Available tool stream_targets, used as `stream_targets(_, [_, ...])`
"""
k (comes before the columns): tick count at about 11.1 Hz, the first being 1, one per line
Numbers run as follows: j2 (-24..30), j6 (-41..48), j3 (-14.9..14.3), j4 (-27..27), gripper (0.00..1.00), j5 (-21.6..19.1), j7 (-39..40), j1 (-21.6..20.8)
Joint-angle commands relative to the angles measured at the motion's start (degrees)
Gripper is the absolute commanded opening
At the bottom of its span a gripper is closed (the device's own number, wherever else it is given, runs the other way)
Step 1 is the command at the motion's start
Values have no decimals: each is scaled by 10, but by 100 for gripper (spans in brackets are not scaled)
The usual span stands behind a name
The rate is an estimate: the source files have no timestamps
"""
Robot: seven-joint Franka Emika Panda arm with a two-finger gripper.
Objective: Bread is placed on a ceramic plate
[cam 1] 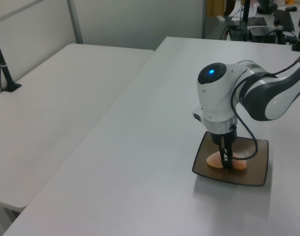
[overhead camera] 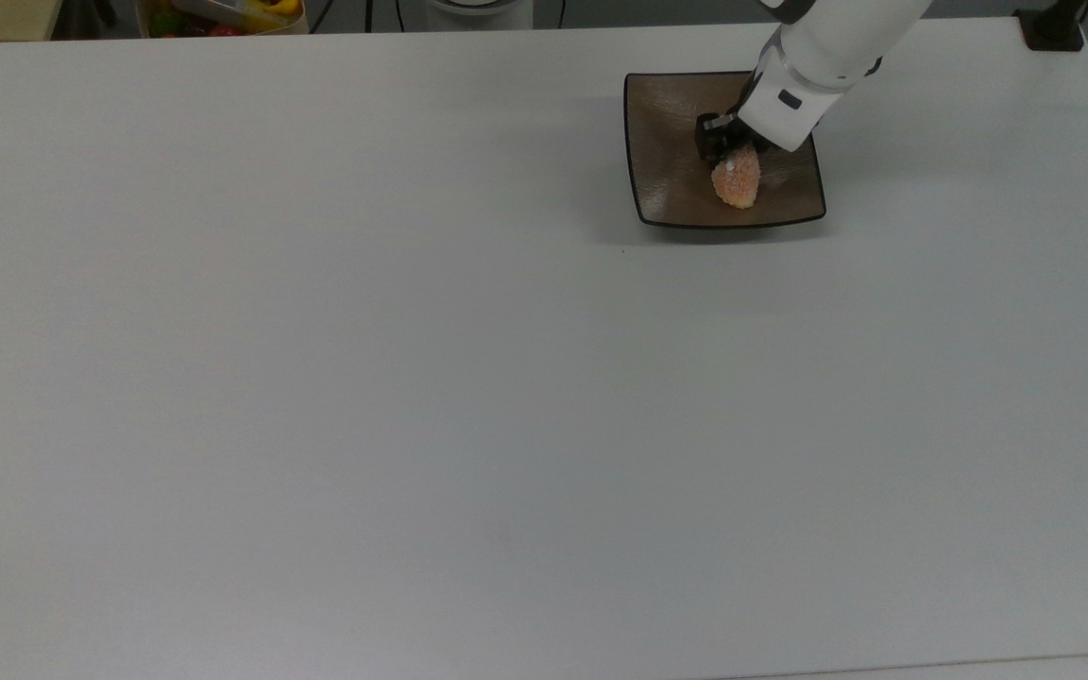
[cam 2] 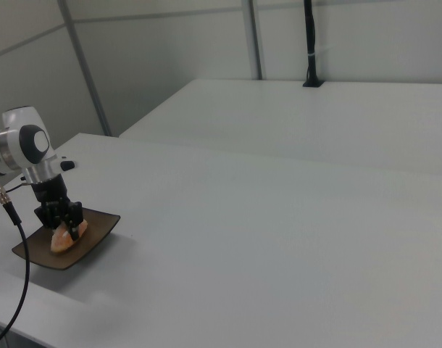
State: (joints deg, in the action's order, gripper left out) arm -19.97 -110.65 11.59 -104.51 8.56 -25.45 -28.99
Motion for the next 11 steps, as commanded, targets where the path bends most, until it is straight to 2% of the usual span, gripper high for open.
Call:
stream_targets(1, [6, -13, 0, -12, 65, 13, -15, -3])
stream_targets(3, [9, -9, 0, -11, 84, 13, -15, -3])
stream_targets(4, [12, -7, 0, -10, 100, 13, -15, -2])
stream_targets(8, [41, 19, 0, -5, 100, 12, -19, 2])
stream_targets(11, [111, 35, 0, -4, 100, 4, -17, 26])
